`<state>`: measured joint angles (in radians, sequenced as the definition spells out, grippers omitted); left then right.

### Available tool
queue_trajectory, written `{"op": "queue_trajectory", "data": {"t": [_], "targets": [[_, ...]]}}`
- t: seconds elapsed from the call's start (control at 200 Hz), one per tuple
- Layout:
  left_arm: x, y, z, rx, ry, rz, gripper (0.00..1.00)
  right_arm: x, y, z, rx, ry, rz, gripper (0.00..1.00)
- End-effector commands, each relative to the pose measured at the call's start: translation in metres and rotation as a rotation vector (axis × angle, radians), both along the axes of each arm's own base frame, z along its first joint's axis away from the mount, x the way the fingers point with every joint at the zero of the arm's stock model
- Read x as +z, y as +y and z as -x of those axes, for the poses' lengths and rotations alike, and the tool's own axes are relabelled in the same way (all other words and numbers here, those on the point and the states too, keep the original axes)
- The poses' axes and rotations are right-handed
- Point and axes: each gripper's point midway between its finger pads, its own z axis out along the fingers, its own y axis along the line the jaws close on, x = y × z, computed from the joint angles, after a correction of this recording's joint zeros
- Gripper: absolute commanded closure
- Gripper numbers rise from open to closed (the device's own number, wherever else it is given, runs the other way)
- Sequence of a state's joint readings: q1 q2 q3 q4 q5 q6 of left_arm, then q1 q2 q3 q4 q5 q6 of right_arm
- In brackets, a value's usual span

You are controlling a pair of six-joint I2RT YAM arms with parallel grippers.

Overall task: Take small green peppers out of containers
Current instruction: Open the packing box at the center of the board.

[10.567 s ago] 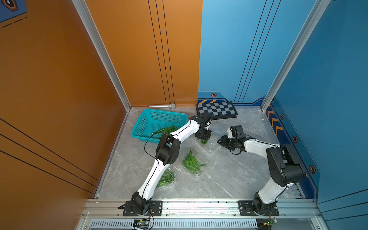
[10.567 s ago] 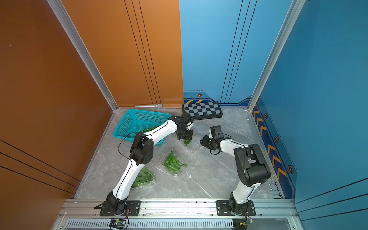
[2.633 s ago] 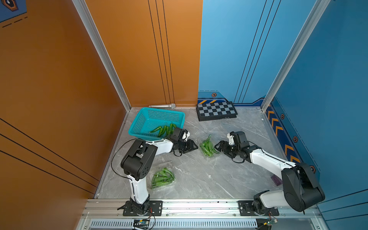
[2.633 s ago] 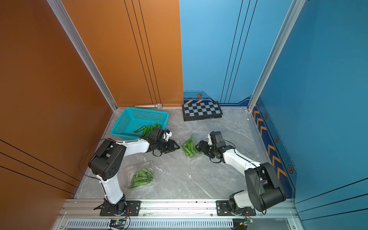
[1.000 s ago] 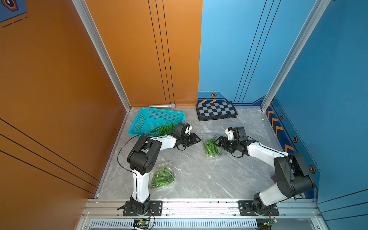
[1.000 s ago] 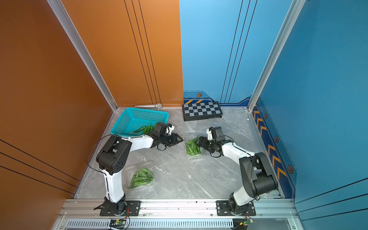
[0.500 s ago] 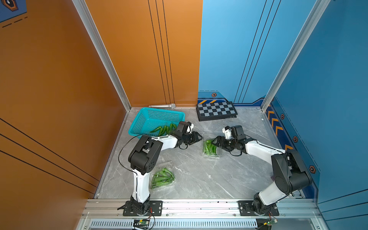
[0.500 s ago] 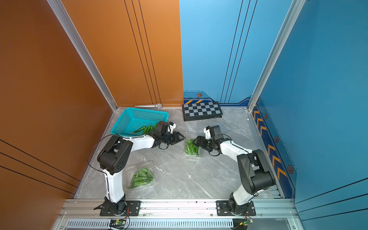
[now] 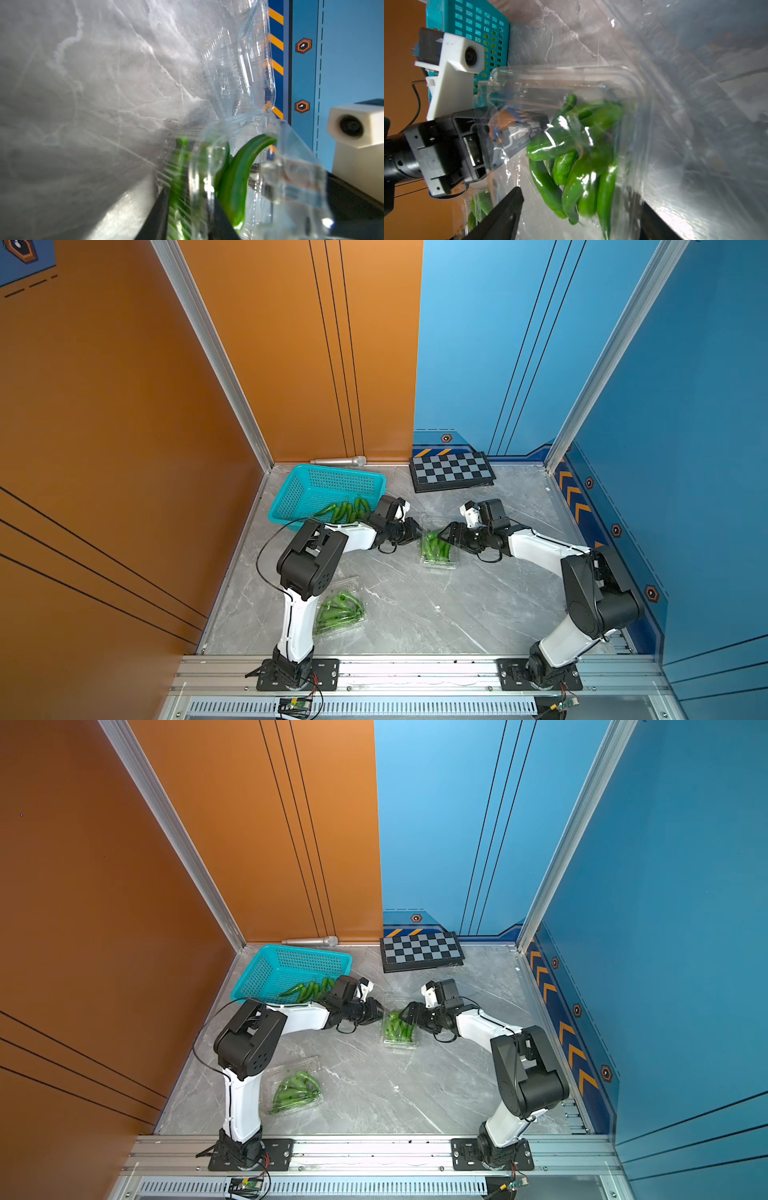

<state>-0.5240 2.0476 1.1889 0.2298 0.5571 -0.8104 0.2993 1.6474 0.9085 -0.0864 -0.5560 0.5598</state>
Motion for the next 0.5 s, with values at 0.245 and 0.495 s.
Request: {"op": "queue_trajectory", "data": {"t": [0.245,0.495], "targets": [[0.022,0.014,0.0,0.062,-0.064,-0.021,0.85,0.03,-0.023,0.027,-0.031,-0.063,0.073,0.19],[0.023,0.019,0.005,0.078,-0.062,-0.148,0.87,0.056,-0.041,0.061,-0.049,-0.148,0.322,0.2]]}}
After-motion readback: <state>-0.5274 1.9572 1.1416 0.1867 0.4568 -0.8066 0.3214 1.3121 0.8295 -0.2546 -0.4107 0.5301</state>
